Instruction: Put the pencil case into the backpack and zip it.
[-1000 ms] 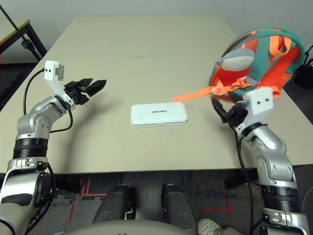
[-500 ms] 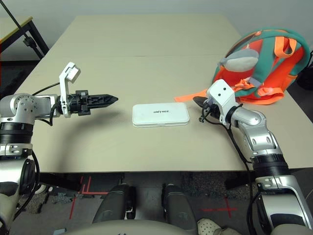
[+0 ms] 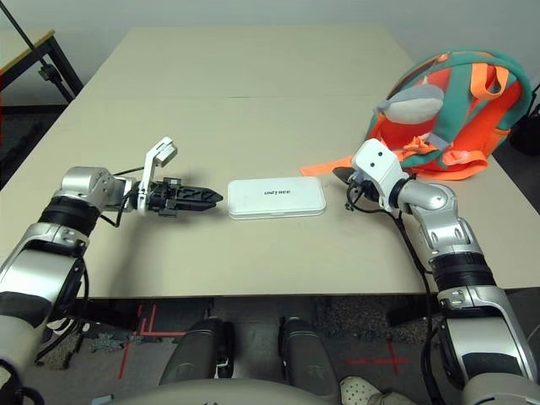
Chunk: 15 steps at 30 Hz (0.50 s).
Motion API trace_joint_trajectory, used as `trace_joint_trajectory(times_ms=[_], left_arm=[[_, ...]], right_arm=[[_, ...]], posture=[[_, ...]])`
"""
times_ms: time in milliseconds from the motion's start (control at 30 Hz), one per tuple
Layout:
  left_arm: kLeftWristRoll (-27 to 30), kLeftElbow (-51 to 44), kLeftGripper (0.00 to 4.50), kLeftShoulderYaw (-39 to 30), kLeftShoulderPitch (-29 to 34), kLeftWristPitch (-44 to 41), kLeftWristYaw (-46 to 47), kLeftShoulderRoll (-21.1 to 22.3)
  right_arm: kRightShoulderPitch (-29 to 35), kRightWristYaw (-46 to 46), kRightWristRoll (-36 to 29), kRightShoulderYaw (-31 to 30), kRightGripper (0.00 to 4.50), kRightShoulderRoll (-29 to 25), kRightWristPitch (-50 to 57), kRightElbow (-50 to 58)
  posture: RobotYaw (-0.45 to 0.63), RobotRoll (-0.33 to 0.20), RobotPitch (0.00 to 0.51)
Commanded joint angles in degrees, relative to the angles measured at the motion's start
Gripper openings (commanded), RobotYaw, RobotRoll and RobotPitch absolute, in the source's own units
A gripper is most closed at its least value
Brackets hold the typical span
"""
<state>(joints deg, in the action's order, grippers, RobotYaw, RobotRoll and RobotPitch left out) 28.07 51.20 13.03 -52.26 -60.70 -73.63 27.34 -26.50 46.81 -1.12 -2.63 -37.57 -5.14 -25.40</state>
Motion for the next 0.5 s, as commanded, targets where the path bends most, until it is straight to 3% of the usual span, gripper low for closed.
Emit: trace_joint_trajectory(times_ms=[33,500], left_arm=[[-3.8,4.4,4.50,0.1,-1.3,3.0,-0.9,-1.3],[-9.7,11.0,4.50,-4.2,-2.8,7.8,-0.2,-2.7]], right_arm=[[0.2,-0.5,2.6,-1.4,0.03,-0.8,-0.9,-1.8],[-5.4,-0.5,12.1,-8.9,0.03,1.1,-8.0,-11.3]], posture=[[0.05,0.000,0.059],[0.06,0.000,0.057]])
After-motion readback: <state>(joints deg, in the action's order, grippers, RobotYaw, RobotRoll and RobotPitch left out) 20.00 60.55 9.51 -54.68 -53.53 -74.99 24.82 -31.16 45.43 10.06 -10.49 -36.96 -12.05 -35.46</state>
